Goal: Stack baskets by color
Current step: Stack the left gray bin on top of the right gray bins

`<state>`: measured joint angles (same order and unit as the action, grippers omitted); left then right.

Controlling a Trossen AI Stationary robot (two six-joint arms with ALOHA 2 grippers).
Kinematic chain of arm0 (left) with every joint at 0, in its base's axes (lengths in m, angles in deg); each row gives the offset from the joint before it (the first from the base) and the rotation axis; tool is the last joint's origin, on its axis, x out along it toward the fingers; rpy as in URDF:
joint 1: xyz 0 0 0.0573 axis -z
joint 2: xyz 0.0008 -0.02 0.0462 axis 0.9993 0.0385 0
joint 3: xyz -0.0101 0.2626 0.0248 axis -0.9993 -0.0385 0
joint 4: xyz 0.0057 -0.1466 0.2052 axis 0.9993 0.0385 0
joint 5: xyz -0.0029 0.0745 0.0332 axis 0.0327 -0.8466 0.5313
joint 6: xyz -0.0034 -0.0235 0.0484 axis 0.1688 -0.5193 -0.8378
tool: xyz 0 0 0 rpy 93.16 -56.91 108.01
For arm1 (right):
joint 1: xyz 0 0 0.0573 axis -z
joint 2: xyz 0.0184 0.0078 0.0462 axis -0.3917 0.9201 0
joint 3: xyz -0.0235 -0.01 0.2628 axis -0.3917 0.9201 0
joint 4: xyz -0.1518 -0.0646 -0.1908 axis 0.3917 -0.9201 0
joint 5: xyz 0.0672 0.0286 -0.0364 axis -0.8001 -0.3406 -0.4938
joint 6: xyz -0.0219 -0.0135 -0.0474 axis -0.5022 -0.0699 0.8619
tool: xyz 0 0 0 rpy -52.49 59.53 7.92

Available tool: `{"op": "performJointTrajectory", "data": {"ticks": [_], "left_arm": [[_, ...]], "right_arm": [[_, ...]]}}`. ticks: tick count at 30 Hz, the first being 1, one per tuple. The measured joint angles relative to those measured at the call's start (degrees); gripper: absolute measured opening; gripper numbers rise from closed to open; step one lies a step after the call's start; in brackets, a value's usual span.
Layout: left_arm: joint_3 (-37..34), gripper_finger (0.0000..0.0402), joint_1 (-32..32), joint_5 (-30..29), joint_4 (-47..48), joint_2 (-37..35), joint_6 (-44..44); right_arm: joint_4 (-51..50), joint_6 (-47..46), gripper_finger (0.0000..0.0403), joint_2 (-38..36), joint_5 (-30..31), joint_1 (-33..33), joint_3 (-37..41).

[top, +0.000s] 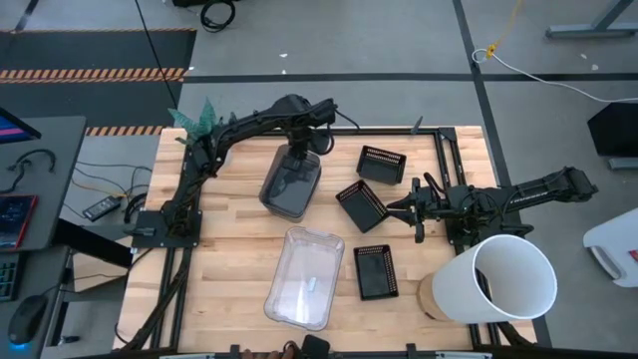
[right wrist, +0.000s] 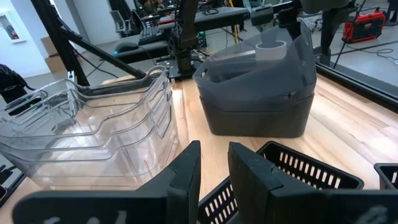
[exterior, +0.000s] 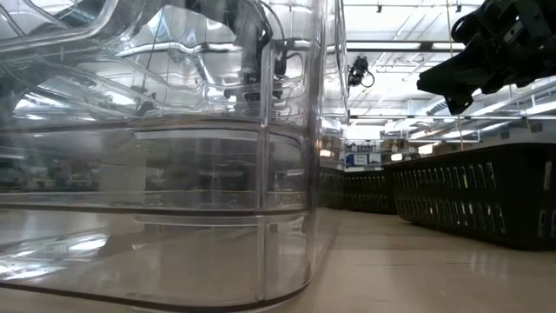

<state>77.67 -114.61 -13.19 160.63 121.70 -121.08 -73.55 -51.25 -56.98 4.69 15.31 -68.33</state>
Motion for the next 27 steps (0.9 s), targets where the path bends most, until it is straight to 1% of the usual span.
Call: {"op": "performJointTrajectory", "data": {"ticks": [3,5,6,8,15,16,20,27], "left_arm": [[0.0,0.0189,0.6,-1.9,0.3,0.0,1.4],[0.0,0.0195,1.1,-3.3,0.3,0.0,2.2],[0.0,0.019,1.2,-3.6,0.4,0.0,2.2],[0.0,0.0166,1.5,-3.7,0.6,0.0,1.9],[0.0,0.002,1.1,-2.8,3.4,-0.1,1.9],[0.0,0.0012,0.9,-2.2,4.1,-0.1,1.9],[0.0,0.0012,-0.5,2.5,6.6,-0.1,2.2],[0.0,0.0007,-1.7,4.7,7.6,-0.1,3.5]], "right_arm": [[0.0,0.0,0.0086,0.0,0.0,0.0,0.0],[0.0,0.0,0.0087,0.0,0.0,0.0,0.0],[0.0,0.0,0.0087,0.0,0.0,0.0,0.0],[0.0,0.0,0.0088,0.0,0.0,0.0,0.0],[0.0,0.0,0.0087,0.0,0.0,0.0,0.0],[0.0,0.0,0.0087,0.0,0.0,0.0,0.0],[0.0,0.0,0.0086,0.0,0.0,0.0,0.0],[0.0,0.0,0.0086,0.0,0.0,0.0,0.0]]}}
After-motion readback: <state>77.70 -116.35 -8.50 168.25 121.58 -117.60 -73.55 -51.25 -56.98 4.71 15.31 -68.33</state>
